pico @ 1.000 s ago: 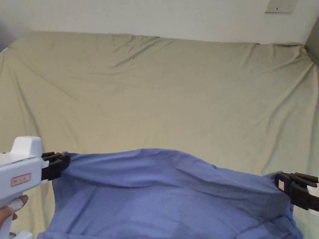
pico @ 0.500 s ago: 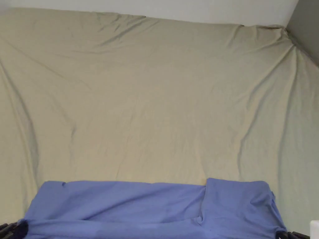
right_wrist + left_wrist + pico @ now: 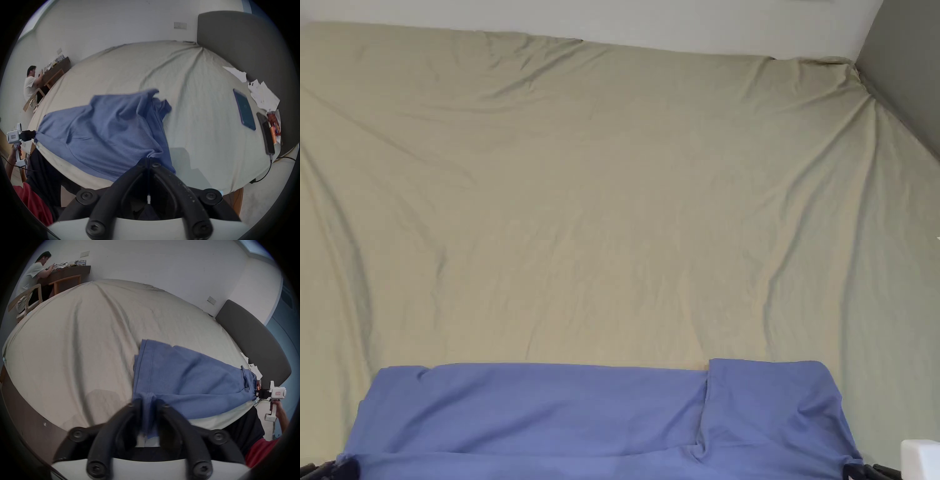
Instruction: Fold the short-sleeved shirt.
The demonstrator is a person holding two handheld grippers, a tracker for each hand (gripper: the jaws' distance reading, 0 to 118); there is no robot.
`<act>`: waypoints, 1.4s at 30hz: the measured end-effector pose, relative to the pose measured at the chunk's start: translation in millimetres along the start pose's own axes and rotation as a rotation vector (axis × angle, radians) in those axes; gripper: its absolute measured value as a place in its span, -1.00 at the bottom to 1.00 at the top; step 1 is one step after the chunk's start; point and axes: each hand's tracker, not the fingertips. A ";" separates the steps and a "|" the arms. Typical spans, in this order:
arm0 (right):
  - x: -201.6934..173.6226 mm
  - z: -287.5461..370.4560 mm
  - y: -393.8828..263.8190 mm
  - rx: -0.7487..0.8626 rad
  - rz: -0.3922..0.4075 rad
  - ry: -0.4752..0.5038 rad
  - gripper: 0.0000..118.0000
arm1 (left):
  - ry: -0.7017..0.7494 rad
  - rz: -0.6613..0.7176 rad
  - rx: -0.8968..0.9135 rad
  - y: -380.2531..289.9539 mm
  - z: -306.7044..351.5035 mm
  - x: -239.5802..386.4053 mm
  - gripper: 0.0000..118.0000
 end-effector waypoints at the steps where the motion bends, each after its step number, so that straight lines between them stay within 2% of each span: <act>1: -0.8 -2.0 -2.3 0.000 0.004 -0.015 -0.86 | 0.000 0.005 -0.003 -0.5 0.0 -1.5 -0.52; 2: 0.4 -1.1 -2.3 0.000 -0.007 -0.023 -0.60 | -0.003 0.032 0.004 1.1 2.7 -1.7 -0.21; 3: 1.1 5.1 -0.1 0.002 -0.034 -0.043 -0.24 | -0.010 0.056 0.017 3.5 8.6 -2.5 0.09; 4: -0.2 17.7 4.4 0.029 -0.061 -0.110 0.15 | -0.019 0.094 0.043 6.9 17.7 -1.1 0.35; 5: -2.4 32.5 9.1 0.078 -0.064 -0.139 0.53 | -0.030 0.109 0.069 11.7 29.3 2.1 0.55; 6: -6.3 51.2 13.7 0.158 -0.074 -0.149 0.64 | -0.051 0.115 0.130 19.2 43.0 8.1 0.61; 7: -13.5 72.4 18.2 0.267 -0.081 -0.146 0.62 | -0.068 0.105 0.182 25.3 55.7 15.4 0.63; 9: -39.2 118.4 27.8 0.513 -0.106 -0.060 0.64 | -0.090 0.031 0.312 40.0 87.0 40.2 0.67; 11: -70.7 147.5 36.9 0.661 -0.066 0.009 0.76 | -0.087 -0.057 0.425 51.0 108.4 71.5 0.66; 13: -104.8 163.8 46.2 0.743 -0.010 0.007 0.76 | -0.094 -0.138 0.523 55.7 123.7 100.8 0.53; 15: -135.9 169.9 49.4 0.807 0.063 -0.006 0.65 | -0.093 -0.212 0.627 55.1 134.6 128.5 0.23; 16: -148.8 171.0 49.3 0.815 0.088 -0.013 0.40 | -0.114 -0.245 0.639 53.8 134.9 138.9 -0.03; 17: -159.3 168.3 49.2 0.824 0.115 0.006 -0.22 | -0.116 -0.275 0.652 50.8 135.9 150.0 -0.57; 18: -168.4 166.6 47.0 0.838 0.152 0.033 -0.76 | -0.094 -0.306 0.672 47.2 136.6 160.9 -0.90; 19: -176.3 164.3 44.6 0.846 0.170 0.033 -0.97 | -0.092 -0.312 0.682 44.3 136.7 168.4 -0.97; 21: -190.6 157.9 41.4 0.831 0.176 -0.066 -1.00 | -0.096 -0.316 0.683 37.5 131.8 180.2 -1.00; 23: -196.1 156.8 44.4 0.772 0.181 0.024 -1.00 | -0.094 -0.398 0.642 28.1 125.0 180.4 -1.00; 25: -202.6 154.4 42.9 0.801 0.171 -0.046 -1.00 | -0.011 -0.440 0.650 20.8 116.9 181.3 -1.00; 27: -200.9 154.8 47.7 0.777 0.179 0.000 -1.00 | -0.081 -0.385 0.638 20.6 119.8 181.2 -1.00; 28: -202.1 155.0 45.7 0.793 0.159 -0.042 -1.00 | -0.091 -0.369 0.649 19.1 120.9 182.0 -1.00; 31: -200.0 155.6 47.6 0.784 0.177 -0.036 -1.00 | -0.048 -0.400 0.631 15.4 117.3 179.1 -1.00; 37: -201.0 151.7 45.3 0.757 0.194 -0.024 -1.00 | -0.064 -0.351 0.607 20.8 119.2 172.0 -1.00; 40: -201.2 151.7 46.4 0.740 0.193 -0.003 -1.00 | -0.121 -0.240 0.575 36.3 123.1 158.3 -1.00; 41: -202.4 151.0 45.3 0.732 0.191 0.000 -1.00 | -0.154 -0.187 0.548 47.6 122.8 146.7 -0.91; 42: -202.4 150.5 45.5 0.724 0.192 0.003 -1.00 | -0.221 -0.134 0.458 60.2 120.8 132.6 -0.70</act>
